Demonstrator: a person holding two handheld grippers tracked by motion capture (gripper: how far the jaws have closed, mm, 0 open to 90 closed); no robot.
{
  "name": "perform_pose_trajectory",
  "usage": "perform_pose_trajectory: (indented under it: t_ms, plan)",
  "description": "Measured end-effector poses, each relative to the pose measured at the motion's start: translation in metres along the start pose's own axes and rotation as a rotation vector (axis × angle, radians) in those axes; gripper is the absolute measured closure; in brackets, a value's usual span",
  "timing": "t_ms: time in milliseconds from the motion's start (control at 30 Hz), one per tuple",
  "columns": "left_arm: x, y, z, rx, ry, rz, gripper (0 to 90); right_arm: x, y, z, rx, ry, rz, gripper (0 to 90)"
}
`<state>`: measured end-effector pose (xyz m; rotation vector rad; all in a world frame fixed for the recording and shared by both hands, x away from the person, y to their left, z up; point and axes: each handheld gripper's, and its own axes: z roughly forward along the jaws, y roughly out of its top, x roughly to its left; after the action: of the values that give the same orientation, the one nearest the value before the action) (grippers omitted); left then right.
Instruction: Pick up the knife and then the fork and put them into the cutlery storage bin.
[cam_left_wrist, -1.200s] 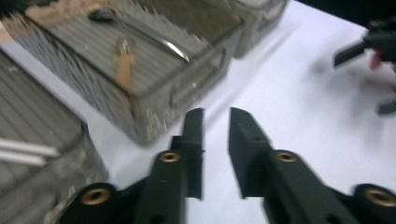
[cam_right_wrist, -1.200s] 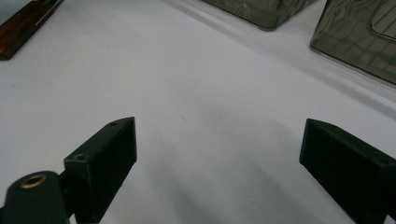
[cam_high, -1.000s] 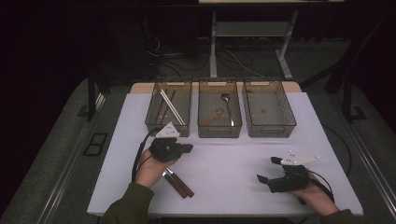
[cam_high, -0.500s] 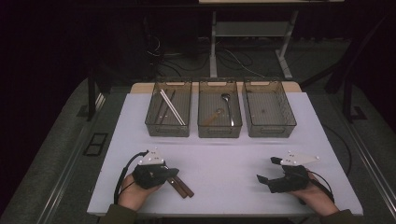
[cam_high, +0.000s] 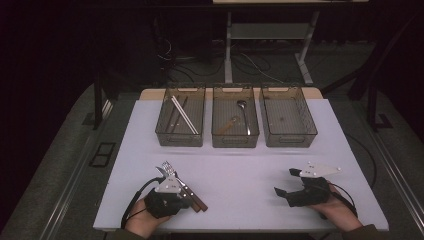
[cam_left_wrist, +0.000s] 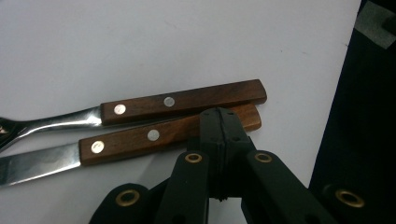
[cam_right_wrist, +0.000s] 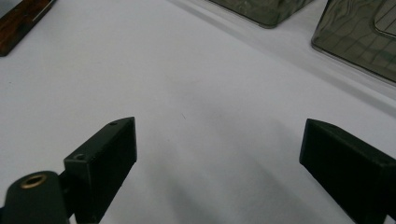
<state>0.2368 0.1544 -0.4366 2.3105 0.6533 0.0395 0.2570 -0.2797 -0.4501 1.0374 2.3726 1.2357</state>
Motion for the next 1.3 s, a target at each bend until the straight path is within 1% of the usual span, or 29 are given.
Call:
perform_pose_trajectory:
  t_ms: [133,333,500,733,833,967,1167,1300]
  plan:
    - [0.001,0.004,0.003,-0.001,-0.002,0.014,89.2,-0.001,0.0,0.001,0.004,-0.002,0.003,10.8]
    - [0.005,0.015,0.013,0.007,-0.001,0.04,89.2,0.0,0.0,0.001,0.004,-0.002,0.005,10.8]
    - [0.009,0.02,0.017,0.007,-0.004,0.044,89.2,-0.001,0.0,0.002,0.007,-0.002,0.006,10.8]
    - [0.012,0.029,0.025,0.017,0.017,0.061,89.2,0.0,0.0,0.002,0.008,0.0,0.003,10.8]
    - [0.015,0.034,0.029,0.019,0.04,0.071,89.2,0.0,0.0,0.002,0.007,0.002,0.003,10.8]
    - [0.021,0.039,0.034,0.026,0.057,0.07,89.2,0.0,0.0,0.002,0.007,0.001,0.003,10.8]
    - [0.03,0.047,0.039,0.021,0.098,0.056,89.2,0.0,0.0,0.002,0.009,0.004,0.001,10.8]
    - [0.036,0.051,0.042,0.007,0.093,0.039,89.2,0.0,0.0,0.002,0.012,0.005,0.0,10.8]
